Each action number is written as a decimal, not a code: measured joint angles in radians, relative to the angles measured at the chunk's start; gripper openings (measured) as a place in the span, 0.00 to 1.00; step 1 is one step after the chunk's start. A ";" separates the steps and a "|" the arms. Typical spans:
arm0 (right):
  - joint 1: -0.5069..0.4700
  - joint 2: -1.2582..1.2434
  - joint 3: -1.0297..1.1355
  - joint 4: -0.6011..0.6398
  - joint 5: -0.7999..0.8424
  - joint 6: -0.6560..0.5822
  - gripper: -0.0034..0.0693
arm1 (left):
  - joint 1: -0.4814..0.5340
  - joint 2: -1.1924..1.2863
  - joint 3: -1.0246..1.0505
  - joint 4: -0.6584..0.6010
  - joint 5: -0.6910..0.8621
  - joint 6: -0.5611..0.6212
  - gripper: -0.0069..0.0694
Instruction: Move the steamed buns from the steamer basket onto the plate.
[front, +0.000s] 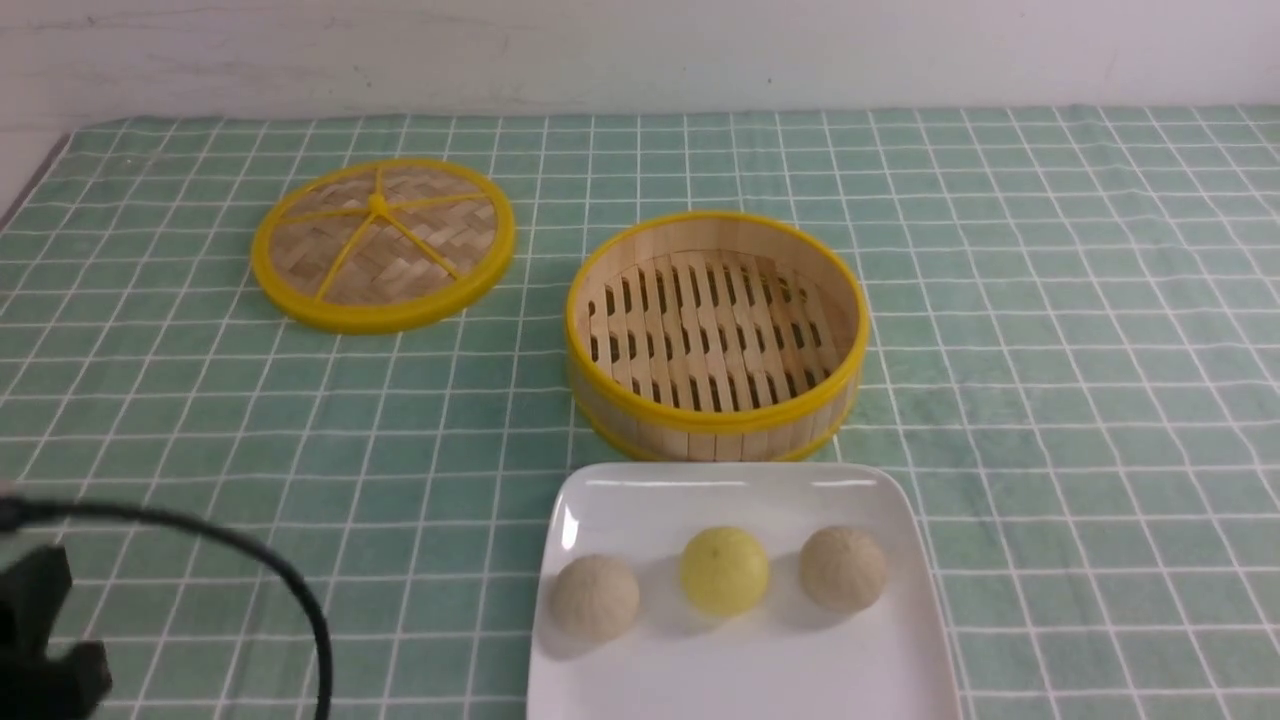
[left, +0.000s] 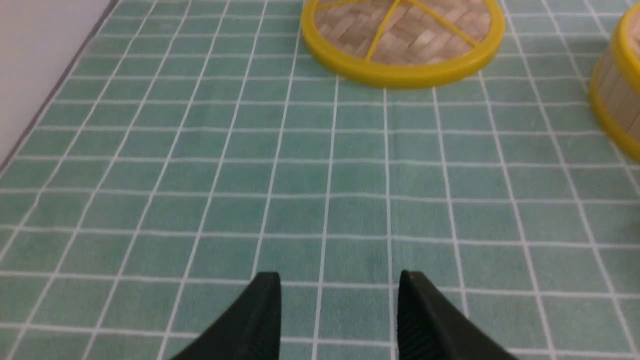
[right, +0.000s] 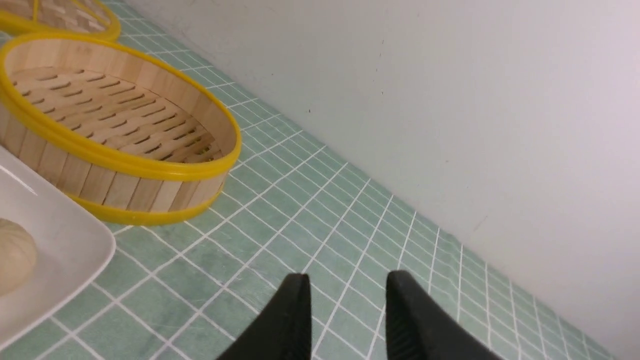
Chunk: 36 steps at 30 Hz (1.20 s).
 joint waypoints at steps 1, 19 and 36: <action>0.000 0.000 0.000 -0.012 -0.003 0.000 0.38 | 0.018 -0.056 0.093 -0.004 -0.063 -0.011 0.54; 0.000 0.000 0.000 -0.022 -0.016 0.000 0.38 | 0.042 -0.443 0.290 0.000 0.064 -0.060 0.54; 0.000 0.000 0.001 -0.022 -0.017 0.000 0.38 | 0.043 -0.457 0.299 -0.003 0.060 -0.113 0.54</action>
